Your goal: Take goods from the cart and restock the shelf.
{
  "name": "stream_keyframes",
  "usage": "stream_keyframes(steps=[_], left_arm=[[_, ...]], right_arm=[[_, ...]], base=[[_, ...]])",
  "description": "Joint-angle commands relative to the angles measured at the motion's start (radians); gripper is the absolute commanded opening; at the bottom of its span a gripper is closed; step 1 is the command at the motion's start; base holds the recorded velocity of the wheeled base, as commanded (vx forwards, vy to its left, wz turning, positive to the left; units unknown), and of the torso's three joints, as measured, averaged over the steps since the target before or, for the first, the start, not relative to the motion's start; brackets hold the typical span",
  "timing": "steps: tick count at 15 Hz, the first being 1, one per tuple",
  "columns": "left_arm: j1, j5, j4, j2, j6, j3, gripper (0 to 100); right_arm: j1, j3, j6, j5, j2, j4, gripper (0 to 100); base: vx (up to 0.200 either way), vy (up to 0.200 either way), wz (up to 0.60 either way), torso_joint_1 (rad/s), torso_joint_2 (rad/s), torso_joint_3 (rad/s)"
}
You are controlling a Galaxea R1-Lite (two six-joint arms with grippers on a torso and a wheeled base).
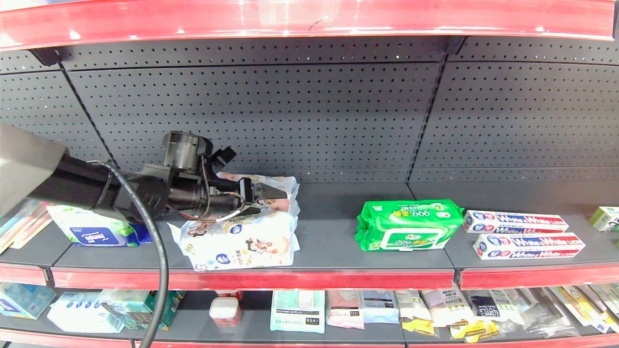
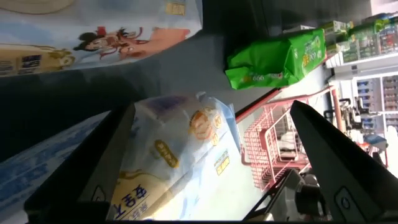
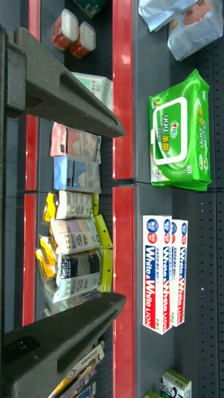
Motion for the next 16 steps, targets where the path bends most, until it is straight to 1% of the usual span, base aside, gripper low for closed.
stream_keyframes(steps=[1, 5, 16], left_arm=[[-0.010, 0.000, -0.001, 0.012, 0.000, -0.004, 100], [-0.028, 0.000, -0.001, 0.049, 0.000, -0.032, 100], [-0.045, -0.010, 0.004, 0.053, 0.000, -0.019, 100]], right_arm=[[0.000, 0.000, 0.000, 0.001, 0.000, 0.000, 100], [0.000, 0.000, 0.000, 0.001, 0.000, 0.000, 100], [0.000, 0.000, 0.000, 0.001, 0.000, 0.000, 100]], base=[[0.000, 0.000, 0.00, 0.000, 0.00, 0.000], [0.000, 0.000, 0.00, 0.000, 0.00, 0.000], [0.000, 0.000, 0.00, 0.000, 0.00, 0.000]])
